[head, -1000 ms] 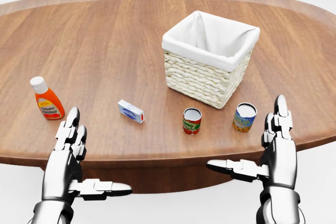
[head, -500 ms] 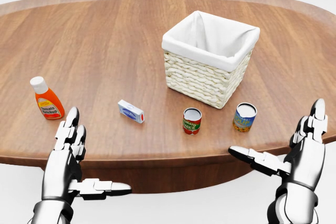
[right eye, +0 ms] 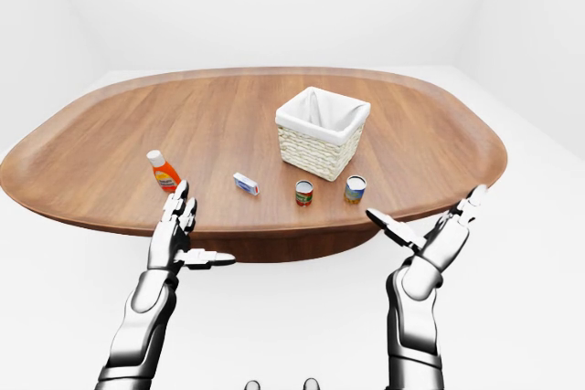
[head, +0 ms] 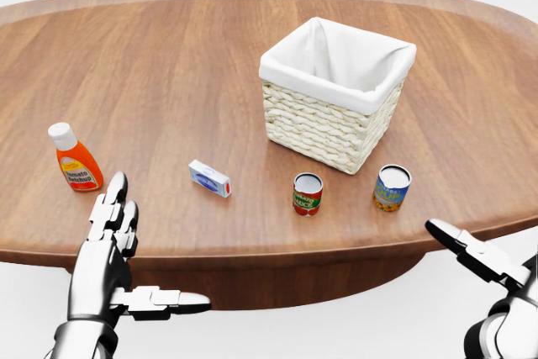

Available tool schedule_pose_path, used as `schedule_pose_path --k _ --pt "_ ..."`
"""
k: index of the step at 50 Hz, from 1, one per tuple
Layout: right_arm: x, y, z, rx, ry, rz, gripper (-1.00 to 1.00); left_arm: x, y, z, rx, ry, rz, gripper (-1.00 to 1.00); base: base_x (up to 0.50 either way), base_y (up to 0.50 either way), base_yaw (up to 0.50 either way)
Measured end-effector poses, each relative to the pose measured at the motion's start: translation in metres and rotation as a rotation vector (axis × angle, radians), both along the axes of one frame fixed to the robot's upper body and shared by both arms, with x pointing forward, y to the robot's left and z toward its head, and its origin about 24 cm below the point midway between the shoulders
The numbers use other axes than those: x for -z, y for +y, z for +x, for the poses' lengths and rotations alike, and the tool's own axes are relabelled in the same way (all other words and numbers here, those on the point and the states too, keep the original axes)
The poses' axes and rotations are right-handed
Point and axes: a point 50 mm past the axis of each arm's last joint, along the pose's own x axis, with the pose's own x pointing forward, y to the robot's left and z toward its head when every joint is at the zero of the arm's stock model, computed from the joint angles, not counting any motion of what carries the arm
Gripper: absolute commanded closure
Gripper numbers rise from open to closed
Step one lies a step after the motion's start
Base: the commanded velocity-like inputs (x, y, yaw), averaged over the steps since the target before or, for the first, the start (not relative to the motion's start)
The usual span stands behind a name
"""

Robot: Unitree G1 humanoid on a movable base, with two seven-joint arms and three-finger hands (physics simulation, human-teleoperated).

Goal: Pick up the alphabet soup and the cream cheese box, and put them in the basket.

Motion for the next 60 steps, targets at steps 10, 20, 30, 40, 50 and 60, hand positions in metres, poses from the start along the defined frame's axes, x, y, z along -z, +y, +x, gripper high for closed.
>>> schedule_pose_path --k 10,20,30,40,50,60 --pt "-0.010 -0.008 -0.007 0.038 -0.034 -0.033 -1.00 0.000 0.000 0.000 0.000 0.001 -0.001 -1.00 0.00 0.00 0.00" --pt "-0.016 -0.016 -0.016 0.082 -0.055 -0.060 -1.00 -0.001 0.000 -0.001 0.000 0.001 -0.001 -1.00 0.00 0.00 0.00" --pt "-0.019 -0.029 -0.025 0.137 -0.057 -0.074 -1.00 -0.001 0.000 0.000 0.001 0.003 -0.001 -1.00 0.00 0.00 0.00" --pt "-0.017 -0.047 -0.037 0.202 -0.059 -0.049 -1.00 0.001 0.000 -0.001 0.002 0.007 0.003 -1.00 0.00 0.00 0.00" --pt "-0.015 -0.057 -0.045 0.241 -0.056 -0.032 -1.00 0.001 -0.001 -0.001 0.002 0.009 0.009 -1.00 0.00 0.00 0.00" --pt "-0.014 -0.061 -0.048 0.255 -0.056 -0.027 -1.00 0.002 -0.001 -0.001 0.004 0.012 0.013 -1.00 0.00 0.00 0.00"
